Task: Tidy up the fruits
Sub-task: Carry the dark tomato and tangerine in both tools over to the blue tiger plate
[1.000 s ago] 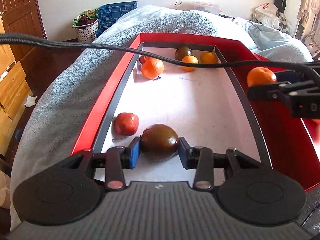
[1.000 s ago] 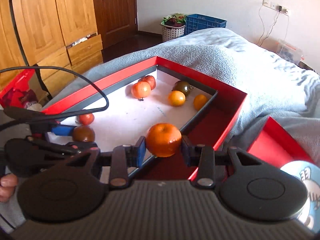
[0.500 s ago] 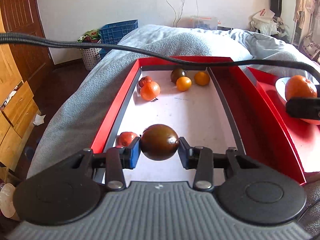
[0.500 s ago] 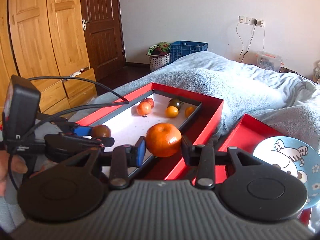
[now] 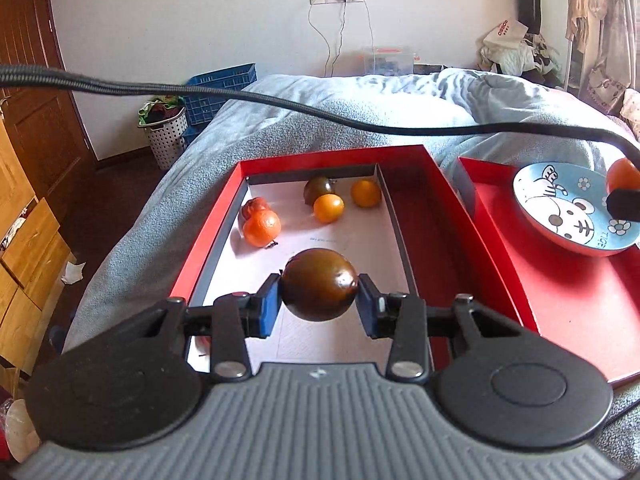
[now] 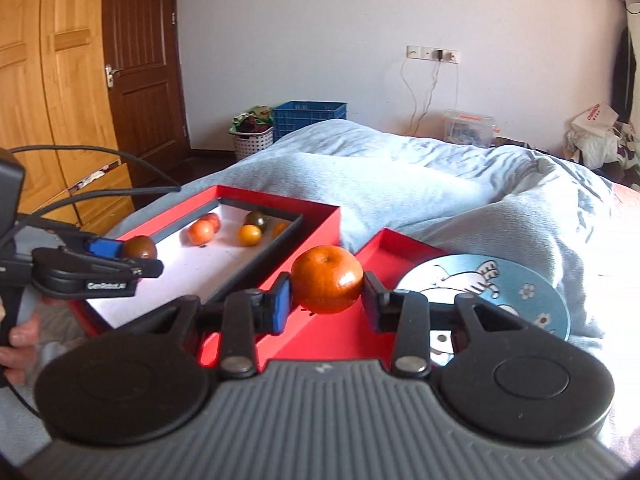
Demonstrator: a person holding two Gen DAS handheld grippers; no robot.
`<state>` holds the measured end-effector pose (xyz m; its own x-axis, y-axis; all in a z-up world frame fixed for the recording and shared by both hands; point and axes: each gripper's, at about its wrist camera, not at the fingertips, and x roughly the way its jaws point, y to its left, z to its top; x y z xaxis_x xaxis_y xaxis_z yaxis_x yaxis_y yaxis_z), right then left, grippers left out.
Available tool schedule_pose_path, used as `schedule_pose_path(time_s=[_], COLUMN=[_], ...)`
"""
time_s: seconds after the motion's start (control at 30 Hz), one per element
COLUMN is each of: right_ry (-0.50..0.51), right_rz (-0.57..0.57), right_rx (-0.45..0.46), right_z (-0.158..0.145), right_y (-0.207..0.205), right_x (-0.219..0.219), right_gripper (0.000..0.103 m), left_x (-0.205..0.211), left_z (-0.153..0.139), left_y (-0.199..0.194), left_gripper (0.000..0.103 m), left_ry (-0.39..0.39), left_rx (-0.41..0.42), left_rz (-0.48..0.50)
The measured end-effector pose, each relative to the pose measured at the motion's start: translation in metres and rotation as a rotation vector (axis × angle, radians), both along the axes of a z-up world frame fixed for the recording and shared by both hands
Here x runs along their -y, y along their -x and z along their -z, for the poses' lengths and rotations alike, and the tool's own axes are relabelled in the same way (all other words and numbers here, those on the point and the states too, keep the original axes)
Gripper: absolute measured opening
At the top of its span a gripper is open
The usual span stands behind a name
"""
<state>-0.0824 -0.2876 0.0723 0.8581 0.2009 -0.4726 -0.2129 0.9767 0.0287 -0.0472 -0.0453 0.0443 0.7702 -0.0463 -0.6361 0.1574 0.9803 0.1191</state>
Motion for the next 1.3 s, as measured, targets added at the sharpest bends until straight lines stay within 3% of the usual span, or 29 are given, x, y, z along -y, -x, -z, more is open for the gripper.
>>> schedule_pose_path(time_s=[0.57, 1.3], right_ry=[-0.001, -0.04], right_rz=[0.163, 0.223], right_rx=[-0.016, -0.058], right_z=[0.013, 0.046], right_y=[-0.007, 0.031], right_x=[0.058, 0.102], right_gripper=[0.041, 0.041], left_x=[0.095, 0.235], left_z=[-0.032, -0.004], left_y=[-0.017, -0.041], left_gripper=[0.046, 0.046], left_ry=[0.041, 0.039], left_rx=[0.051, 0.029], left_rz=[0.205, 0.399])
